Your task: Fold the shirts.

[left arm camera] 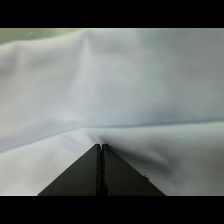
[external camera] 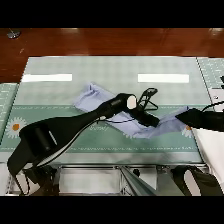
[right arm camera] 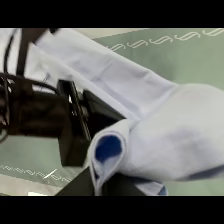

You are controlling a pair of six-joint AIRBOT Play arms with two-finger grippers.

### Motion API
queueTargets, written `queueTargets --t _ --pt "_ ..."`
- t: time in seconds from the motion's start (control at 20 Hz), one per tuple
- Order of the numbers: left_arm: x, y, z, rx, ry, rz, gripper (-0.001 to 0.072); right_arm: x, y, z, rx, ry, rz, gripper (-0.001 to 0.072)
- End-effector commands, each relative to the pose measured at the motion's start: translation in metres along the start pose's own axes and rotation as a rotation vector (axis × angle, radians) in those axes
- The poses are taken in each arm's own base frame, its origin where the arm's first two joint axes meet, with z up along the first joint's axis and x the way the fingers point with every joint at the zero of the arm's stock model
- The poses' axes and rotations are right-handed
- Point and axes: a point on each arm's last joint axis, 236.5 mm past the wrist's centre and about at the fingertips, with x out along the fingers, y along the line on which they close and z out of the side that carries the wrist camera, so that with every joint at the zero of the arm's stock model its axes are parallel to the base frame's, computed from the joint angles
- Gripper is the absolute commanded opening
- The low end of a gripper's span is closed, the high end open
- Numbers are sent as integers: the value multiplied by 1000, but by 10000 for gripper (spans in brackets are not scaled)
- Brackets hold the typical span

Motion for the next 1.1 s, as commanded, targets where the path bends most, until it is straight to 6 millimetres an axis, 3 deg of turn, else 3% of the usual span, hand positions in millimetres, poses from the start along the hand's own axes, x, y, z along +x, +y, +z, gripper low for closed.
queueTargets --t 0.0,0.1,0.3,0.4,0.55,0.65,0.7,0.9,1.05 --pt "-47 29 21 -49 -3 10 21 -1 12 2 13 -8 51 21" --pt "-114 69 33 -82 -15 68 21 -1 27 2 4 -7 105 20" --pt "-292 133 46 -85 -235 318 22 8 53 11 -48 17 147 20" --pt "-371 156 24 -128 -368 436 23 17 74 25 -90 24 176 20" --pt "-449 181 -37 -248 -545 551 23 41 113 46 -161 55 223 20" --pt "-467 185 -78 -320 -652 582 23 69 143 55 -207 102 251 20" --pt "-465 181 -93 -343 -690 563 23 85 159 58 -233 130 264 20" --pt "-409 149 -131 -389 -714 380 23 166 222 63 -325 235 306 20" --pt "-374 148 -143 -419 -691 305 22 221 257 54 -360 302 326 20"
